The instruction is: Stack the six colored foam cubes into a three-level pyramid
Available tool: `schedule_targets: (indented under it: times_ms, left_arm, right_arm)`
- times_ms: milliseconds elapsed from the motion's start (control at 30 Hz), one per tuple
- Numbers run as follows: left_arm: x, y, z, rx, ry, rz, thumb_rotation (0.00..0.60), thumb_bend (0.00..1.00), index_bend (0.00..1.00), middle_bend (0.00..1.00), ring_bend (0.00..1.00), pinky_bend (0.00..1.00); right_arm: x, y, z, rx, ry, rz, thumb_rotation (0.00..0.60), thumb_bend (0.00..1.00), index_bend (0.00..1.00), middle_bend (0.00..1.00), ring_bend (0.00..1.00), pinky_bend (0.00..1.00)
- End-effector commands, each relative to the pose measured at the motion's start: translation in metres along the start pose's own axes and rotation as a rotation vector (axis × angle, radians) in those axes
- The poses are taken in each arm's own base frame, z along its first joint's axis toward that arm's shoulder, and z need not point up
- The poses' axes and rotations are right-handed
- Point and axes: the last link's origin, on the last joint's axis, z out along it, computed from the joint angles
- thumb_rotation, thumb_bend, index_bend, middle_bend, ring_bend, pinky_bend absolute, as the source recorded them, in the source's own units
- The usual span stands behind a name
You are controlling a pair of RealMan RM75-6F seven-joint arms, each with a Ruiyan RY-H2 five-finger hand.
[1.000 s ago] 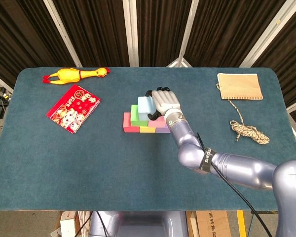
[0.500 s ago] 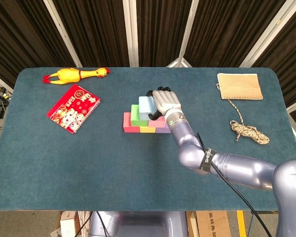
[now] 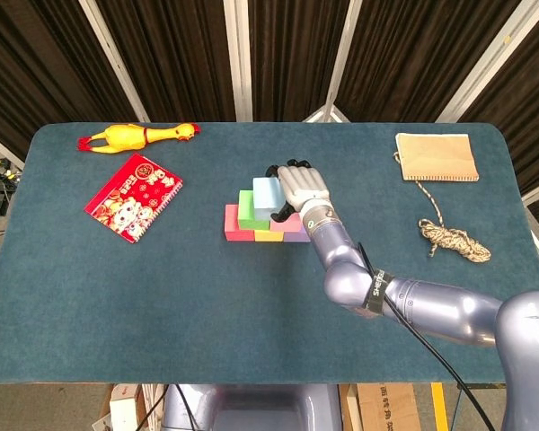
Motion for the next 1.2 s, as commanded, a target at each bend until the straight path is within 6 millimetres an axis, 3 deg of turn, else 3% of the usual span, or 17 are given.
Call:
schedule_targets:
  times_ms: [33,567,867,1100,1200]
  left_arm:
    - [0.000,0.000,0.000,0.000,0.000,-0.001,0.600,0.27,0.09,0.10,0.00,0.00]
    - [0.000,-0.001,0.001,0.007,0.006,0.003,0.600,0.27,0.08,0.10,0.00,0.00]
    - [0.001,-0.002,0.001,0.005,0.008,0.002,0.600,0.27,0.08,0.09,0.00,0.00]
    - [0.002,-0.001,0.000,-0.006,0.012,-0.005,0.600,0.27,0.08,0.08,0.00,0.00]
    - [0.003,-0.001,-0.001,-0.017,0.009,-0.012,0.600,0.27,0.08,0.09,0.00,0.00]
  right_arm:
    - [0.000,0.000,0.000,-0.002,-0.001,-0.001,0.600,0.28,0.21,0.23,0.04,0.00]
    - [0.004,0.000,-0.005,0.008,-0.004,0.006,0.600,0.28,0.16,0.16,0.02,0.00]
    - [0.013,0.000,-0.020,0.016,-0.017,0.003,0.600,0.28,0.14,0.14,0.01,0.00]
    - [0.045,-0.002,-0.047,0.052,0.076,0.059,0.600,0.27,0.14,0.14,0.01,0.00]
    - [0.070,0.010,-0.073,0.063,0.216,0.051,0.600,0.27,0.14,0.14,0.01,0.00]
